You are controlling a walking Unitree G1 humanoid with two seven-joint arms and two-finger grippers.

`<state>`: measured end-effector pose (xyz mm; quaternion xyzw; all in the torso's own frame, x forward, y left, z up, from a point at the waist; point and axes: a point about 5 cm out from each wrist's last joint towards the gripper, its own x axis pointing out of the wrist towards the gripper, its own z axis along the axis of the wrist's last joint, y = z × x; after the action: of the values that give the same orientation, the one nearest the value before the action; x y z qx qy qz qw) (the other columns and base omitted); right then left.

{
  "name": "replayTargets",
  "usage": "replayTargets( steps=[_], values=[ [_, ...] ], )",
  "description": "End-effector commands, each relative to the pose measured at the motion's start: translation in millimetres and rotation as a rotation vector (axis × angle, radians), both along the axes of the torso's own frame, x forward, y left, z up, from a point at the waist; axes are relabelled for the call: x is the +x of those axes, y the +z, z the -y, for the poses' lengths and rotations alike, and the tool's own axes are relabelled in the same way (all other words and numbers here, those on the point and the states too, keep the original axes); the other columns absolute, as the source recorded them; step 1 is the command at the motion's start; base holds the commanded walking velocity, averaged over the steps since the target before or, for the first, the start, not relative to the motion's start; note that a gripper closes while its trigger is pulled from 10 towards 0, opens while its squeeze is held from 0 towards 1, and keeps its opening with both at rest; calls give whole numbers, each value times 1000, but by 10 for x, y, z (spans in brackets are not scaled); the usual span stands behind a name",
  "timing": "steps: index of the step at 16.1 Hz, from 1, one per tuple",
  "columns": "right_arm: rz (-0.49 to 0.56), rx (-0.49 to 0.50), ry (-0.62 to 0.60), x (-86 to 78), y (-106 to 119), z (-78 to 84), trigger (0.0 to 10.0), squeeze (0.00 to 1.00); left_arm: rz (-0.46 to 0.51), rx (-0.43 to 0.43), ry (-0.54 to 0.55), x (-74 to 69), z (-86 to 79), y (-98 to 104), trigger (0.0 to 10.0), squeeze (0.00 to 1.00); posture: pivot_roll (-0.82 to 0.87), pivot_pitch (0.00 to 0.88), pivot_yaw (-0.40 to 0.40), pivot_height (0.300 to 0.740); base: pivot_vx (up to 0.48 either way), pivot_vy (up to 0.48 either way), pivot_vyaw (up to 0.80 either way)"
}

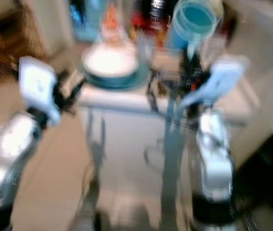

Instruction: Setting the table

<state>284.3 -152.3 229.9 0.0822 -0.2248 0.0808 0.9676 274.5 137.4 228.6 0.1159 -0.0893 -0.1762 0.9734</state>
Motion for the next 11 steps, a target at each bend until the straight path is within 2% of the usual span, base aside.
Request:
replayTargets(
  steps=[1,4,7,10,11],
  values=[
    [-13,-6,40,-15,33,-40,10000,0,35,8,23,30,-23,45,10000,0,11,0,-35,740,0,-480,0],
    [-129,-87,193,-33,-204,-230,10000,0,0,42,83,29,-137,-110,10000,0,17,0,-49,740,0,-480,0],
    [-153,-202,296,-97,-305,-328,10000,0,-40,47,120,21,-170,-251,10000,0,13,0,-50,740,0,-480,0],
    [-205,-172,287,-81,-375,-287,10000,0,-51,45,140,32,-174,-294,10000,0,12,0,-49,740,0,-480,0],
    [-244,-181,239,-62,-464,-241,10000,0,-49,75,143,39,-169,-302,10000,0,11,0,-49,740,0,-480,0]
  ],
)
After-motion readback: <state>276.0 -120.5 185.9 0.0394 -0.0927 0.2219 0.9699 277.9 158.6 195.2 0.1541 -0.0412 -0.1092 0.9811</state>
